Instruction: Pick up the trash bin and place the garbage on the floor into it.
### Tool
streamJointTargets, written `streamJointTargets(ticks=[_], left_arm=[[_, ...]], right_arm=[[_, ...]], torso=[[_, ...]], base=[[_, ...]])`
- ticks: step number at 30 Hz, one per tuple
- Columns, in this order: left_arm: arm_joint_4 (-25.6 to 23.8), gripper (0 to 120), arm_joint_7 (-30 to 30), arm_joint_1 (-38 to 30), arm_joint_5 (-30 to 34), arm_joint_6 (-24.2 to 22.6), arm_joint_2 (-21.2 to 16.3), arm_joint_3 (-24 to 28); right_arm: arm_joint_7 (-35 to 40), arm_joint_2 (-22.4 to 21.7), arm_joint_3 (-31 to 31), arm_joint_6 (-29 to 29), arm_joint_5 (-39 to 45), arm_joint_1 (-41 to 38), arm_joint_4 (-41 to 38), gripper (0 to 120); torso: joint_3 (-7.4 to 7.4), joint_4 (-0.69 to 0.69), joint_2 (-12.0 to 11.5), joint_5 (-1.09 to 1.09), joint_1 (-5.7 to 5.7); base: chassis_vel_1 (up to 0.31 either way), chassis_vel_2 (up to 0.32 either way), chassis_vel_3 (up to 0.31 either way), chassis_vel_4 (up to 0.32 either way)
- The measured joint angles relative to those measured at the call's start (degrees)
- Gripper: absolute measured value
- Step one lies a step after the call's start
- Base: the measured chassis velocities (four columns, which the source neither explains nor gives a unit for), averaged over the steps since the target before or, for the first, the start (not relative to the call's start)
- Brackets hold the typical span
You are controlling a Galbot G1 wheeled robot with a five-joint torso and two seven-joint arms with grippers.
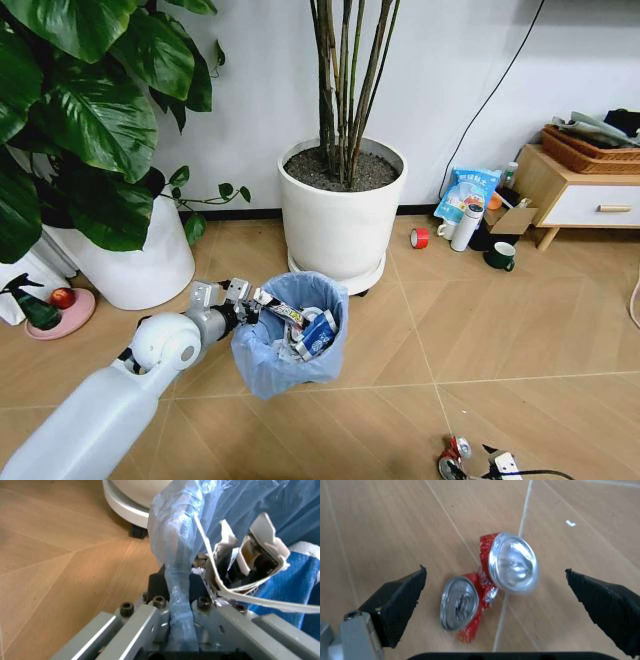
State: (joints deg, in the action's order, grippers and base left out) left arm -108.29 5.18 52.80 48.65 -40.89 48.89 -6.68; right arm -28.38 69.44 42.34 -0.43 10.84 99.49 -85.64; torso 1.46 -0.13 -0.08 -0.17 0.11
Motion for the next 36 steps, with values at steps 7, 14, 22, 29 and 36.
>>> streamJointTargets(ticks=[7,14,22,29,36], left_arm=[[0.01,0,0.04,0.0,0.01,0.0,-0.11,0.18],[0.3,0,0.67,-0.39,0.05,0.2,-0.05,0.59],[0.44,0,0.74,-0.49,0.11,0.21,0.04,0.65],[0.59,0,0.74,-0.7,0.12,0.21,0.11,0.68],[0.56,0,0.69,-0.69,0.14,0.21,0.12,0.7]], right_arm=[[0.13,1.36,-0.88,-0.49,0.59,-3.47,3.43,97],[0.05,2.07,-1.46,-0.95,0.69,-5.26,5.53,77],[0.02,2.34,-1.67,-1.35,0.83,-6.05,6.13,48],[0.16,2.56,-1.84,-1.44,1.06,-6.85,6.54,37],[0.43,2.75,-1.28,-1.65,2.24,-6.92,4.62,37]], torso=[[0.0,0.01,0.0,0.0,0.0],[0.0,0.01,-0.01,-0.01,0.0],[0.0,0.0,-0.01,-0.01,0.0],[0.0,0.0,-0.01,-0.01,0.0],[0.0,0.0,-0.01,0.01,0.0]], base=[[0.0,0.0,0.0,0.0],[0.0,0.0,0.0,0.0],[0.0,0.0,0.0,0.0],[0.0,0.0,0.0,0.0],[0.0,0.0,0.0,0.0]])
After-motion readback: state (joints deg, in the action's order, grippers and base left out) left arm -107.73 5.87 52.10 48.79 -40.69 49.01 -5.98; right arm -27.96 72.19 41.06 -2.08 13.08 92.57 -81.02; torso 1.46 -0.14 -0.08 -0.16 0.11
